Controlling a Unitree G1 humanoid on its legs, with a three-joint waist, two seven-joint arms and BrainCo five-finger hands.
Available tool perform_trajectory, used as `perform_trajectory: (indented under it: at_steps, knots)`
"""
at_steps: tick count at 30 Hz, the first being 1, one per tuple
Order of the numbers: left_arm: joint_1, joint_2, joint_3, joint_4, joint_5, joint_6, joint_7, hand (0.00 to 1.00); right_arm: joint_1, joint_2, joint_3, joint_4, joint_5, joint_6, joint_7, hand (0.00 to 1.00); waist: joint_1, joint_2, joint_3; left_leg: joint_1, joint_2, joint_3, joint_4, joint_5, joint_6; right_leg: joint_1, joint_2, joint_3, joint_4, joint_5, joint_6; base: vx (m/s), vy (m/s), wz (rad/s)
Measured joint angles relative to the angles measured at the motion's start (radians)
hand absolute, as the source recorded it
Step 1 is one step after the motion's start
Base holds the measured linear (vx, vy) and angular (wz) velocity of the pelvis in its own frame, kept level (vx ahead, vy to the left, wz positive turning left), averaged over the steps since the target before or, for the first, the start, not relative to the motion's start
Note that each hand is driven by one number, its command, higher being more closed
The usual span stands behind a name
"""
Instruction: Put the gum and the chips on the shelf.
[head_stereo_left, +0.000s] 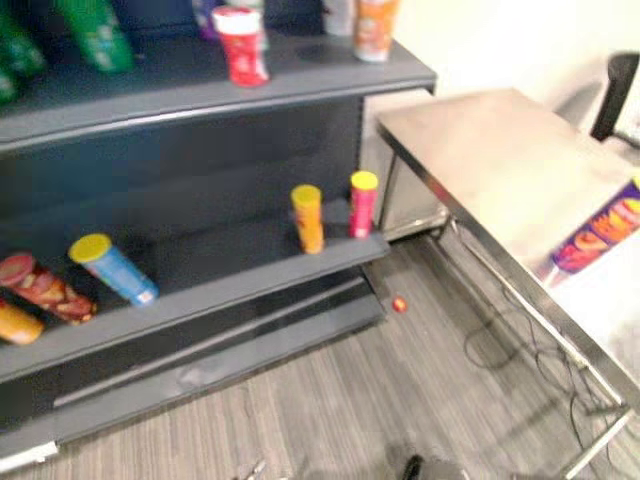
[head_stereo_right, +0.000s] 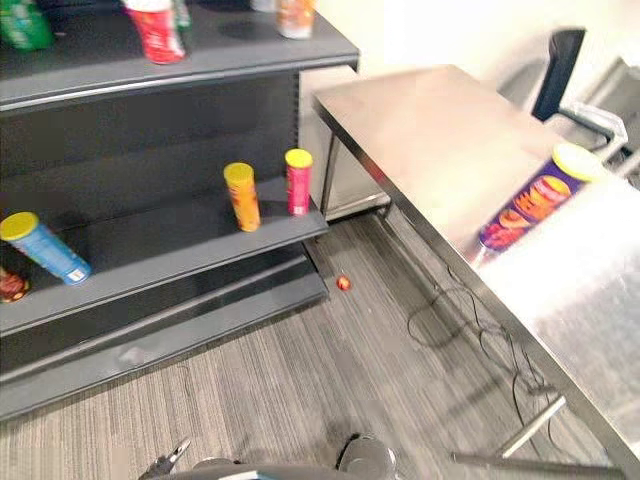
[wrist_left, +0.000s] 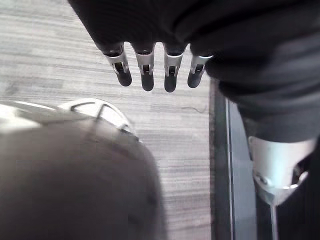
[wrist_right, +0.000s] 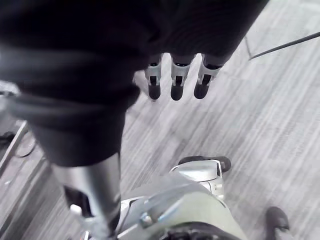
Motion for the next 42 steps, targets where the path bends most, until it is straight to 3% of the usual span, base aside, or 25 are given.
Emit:
perform_trajectory:
  at_steps: [2, 4, 9, 12, 13, 14, 15, 16, 17, 20, 24, 26, 27, 28, 31, 33, 38, 42]
  knots:
    - [-0.027, -0.002, -0.028, 0.003, 0.0, -0.004, -0.01, 0.0, -0.031, -0.014, 0.001, 0.008, 0.0, 0.001, 0.0, 0.0, -0.003, 0.01, 0.009, 0.024, -0.02, 0.043, -0.06, 0.048, -0.012, 0.016, 0.026, -0.017, -0.085, 0.017, 0.026, -0.05, -0.141, -0.68]
    - [-0.035, -0.028, -0.047, 0.003, 0.0, -0.009, -0.026, 0.0, -0.054, -0.035, 0.007, 0.019, 0.0, 0.001, 0.0, 0.0, -0.006, 0.025, 0.011, 0.069, -0.022, 0.074, -0.117, 0.094, -0.042, 0.044, 0.08, 0.021, -0.154, 0.04, 0.01, -0.06, -0.171, -0.59]
    - [-0.034, -0.045, -0.048, 0.005, -0.001, -0.007, -0.031, 0.0, -0.084, -0.044, 0.005, 0.026, 0.005, -0.002, 0.0, 0.0, -0.026, 0.048, -0.001, 0.085, 0.015, 0.095, -0.129, 0.143, -0.064, 0.059, 0.149, 0.064, -0.233, 0.06, -0.02, -0.07, -0.141, -0.33]
    - [-0.037, -0.046, -0.004, 0.007, -0.001, -0.007, -0.026, 0.0, -0.087, -0.041, 0.004, 0.029, 0.009, -0.003, 0.0, 0.0, -0.03, 0.039, 0.009, 0.083, 0.076, 0.121, -0.026, 0.152, -0.067, 0.062, 0.173, 0.094, -0.244, 0.058, -0.036, -0.06, -0.082, -0.4]
    - [-0.037, -0.048, 0.023, 0.008, -0.002, -0.007, -0.023, 0.0, -0.087, -0.042, 0.004, 0.041, 0.013, -0.004, 0.0, 0.0, -0.031, 0.04, 0.015, 0.085, 0.121, 0.114, 0.061, 0.152, -0.066, 0.074, 0.184, 0.112, -0.244, 0.054, -0.043, -0.04, -0.079, -0.61]
    - [-0.036, -0.063, 0.047, 0.007, -0.006, -0.007, -0.022, 0.0, -0.085, -0.044, 0.001, 0.045, 0.033, -0.004, -0.001, 0.0, -0.03, 0.044, 0.018, 0.084, 0.168, 0.088, 0.156, 0.164, -0.049, 0.083, 0.198, 0.148, -0.243, 0.048, -0.052, -0.04, -0.068, -0.72]
    - [-0.036, -0.062, 0.061, 0.006, -0.012, -0.007, -0.022, 0.0, -0.084, -0.044, 0.001, 0.045, 0.038, -0.004, -0.001, 0.0, -0.029, 0.044, 0.02, 0.078, 0.182, 0.048, 0.199, 0.179, -0.026, 0.094, 0.202, 0.17, -0.242, 0.045, -0.057, 0.02, -0.086, -0.93]
    - [-0.031, -0.062, 0.065, -0.005, -0.067, -0.016, -0.02, 0.0, -0.085, -0.044, 0.005, 0.043, 0.045, -0.006, -0.003, 0.0, -0.027, 0.034, 0.028, 0.031, 0.197, -0.088, 0.291, 0.21, 0.022, 0.106, 0.204, 0.216, -0.24, 0.042, -0.065, 0.08, -0.044, -1.03]
    - [-0.034, -0.069, 0.062, -0.011, -0.104, -0.017, -0.021, 0.0, -0.092, -0.051, 0.006, 0.044, 0.048, -0.007, -0.006, 0.0, -0.028, 0.034, 0.032, -0.023, 0.139, -0.279, 0.307, 0.138, 0.007, 0.109, 0.196, 0.266, -0.24, 0.036, -0.073, 0.1, -0.033, -1.08]
    - [-0.031, -0.083, 0.044, -0.013, -0.158, -0.028, -0.023, 0.0, -0.106, -0.073, 0.007, 0.045, 0.076, -0.023, -0.011, 0.0, -0.01, 0.041, 0.036, -0.085, -0.002, -0.535, 0.246, 0.023, -0.011, 0.114, 0.188, 0.408, -0.242, 0.03, -0.083, 0.09, 0.065, -1.44]
    - [-0.03, -0.084, 0.037, -0.021, -0.16, -0.037, -0.025, 0.0, -0.092, -0.071, 0.007, 0.035, 0.076, -0.026, -0.014, 0.0, -0.001, 0.043, 0.035, -0.132, -0.029, -0.661, 0.03, 0.031, -0.014, 0.117, 0.192, 0.518, -0.236, 0.014, -0.057, 0.06, 0.158, -0.95]
    - [-0.026, -0.089, 0.039, -0.022, -0.153, -0.038, -0.023, 0.0, -0.086, -0.069, 0.008, 0.03, 0.075, -0.026, -0.015, 0.0, 0.0, 0.05, 0.03, -0.129, -0.036, -0.699, -0.069, 0.064, -0.017, 0.111, 0.19, 0.557, -0.207, -0.004, -0.029, 0.12, 0.309, -0.78]
    - [-0.023, -0.104, 0.047, -0.022, -0.14, -0.038, -0.022, 0.0, -0.072, -0.071, 0.006, 0.013, 0.075, -0.026, -0.015, 0.0, -0.001, 0.072, 0.017, -0.125, -0.04, -0.733, -0.115, 0.119, -0.036, 0.11, 0.196, 0.573, -0.189, -0.021, 0.0, 0.17, 0.322, -0.61]
    - [-0.02, -0.106, 0.059, -0.023, -0.133, -0.038, -0.021, 0.0, -0.062, -0.06, 0.003, 0.003, 0.075, -0.026, -0.017, 0.0, 0.001, 0.069, 0.007, -0.104, -0.061, -0.72, -0.108, 0.133, -0.058, 0.116, 0.175, 0.597, -0.175, -0.032, 0.023, 0.18, 0.309, -0.55]
    - [-0.013, -0.085, 0.064, -0.033, -0.106, -0.038, -0.019, 0.0, -0.054, -0.005, -0.013, 0.004, 0.074, -0.025, -0.01, 0.0, 0.007, 0.022, -0.014, -0.071, -0.125, -0.646, -0.114, 0.098, -0.032, 0.118, 0.099, 0.583, -0.175, -0.019, 0.043, 0.17, 0.248, -0.46]
    - [-0.014, -0.081, 0.061, -0.027, -0.095, -0.035, -0.017, 0.0, -0.054, 0.001, -0.04, 0.004, 0.074, -0.025, -0.01, 0.0, 0.002, 0.01, -0.022, -0.042, -0.155, -0.625, -0.126, 0.088, -0.015, 0.13, 0.069, 0.578, -0.181, -0.005, 0.063, 0.17, 0.248, -0.26]
    - [-0.016, -0.072, 0.039, -0.002, -0.035, -0.036, -0.012, 0.0, -0.064, 0.008, -0.115, 0.038, 0.086, -0.023, -0.005, 0.0, 0.003, 0.017, -0.039, 0.012, -0.199, -0.594, -0.175, 0.083, -0.007, 0.137, 0.041, 0.584, -0.2, 0.009, 0.083, 0.1, 0.109, -0.22]
    - [-0.017, -0.052, 0.005, 0.021, -0.022, -0.036, -0.017, 0.0, -0.075, -0.001, -0.16, 0.087, 0.148, -0.021, 0.003, 0.0, 0.0, 0.013, -0.062, 0.018, -0.197, -0.593, -0.191, 0.083, -0.007, 0.126, 0.048, 0.589, -0.213, 0.01, 0.086, 0.02, -0.03, -0.21]
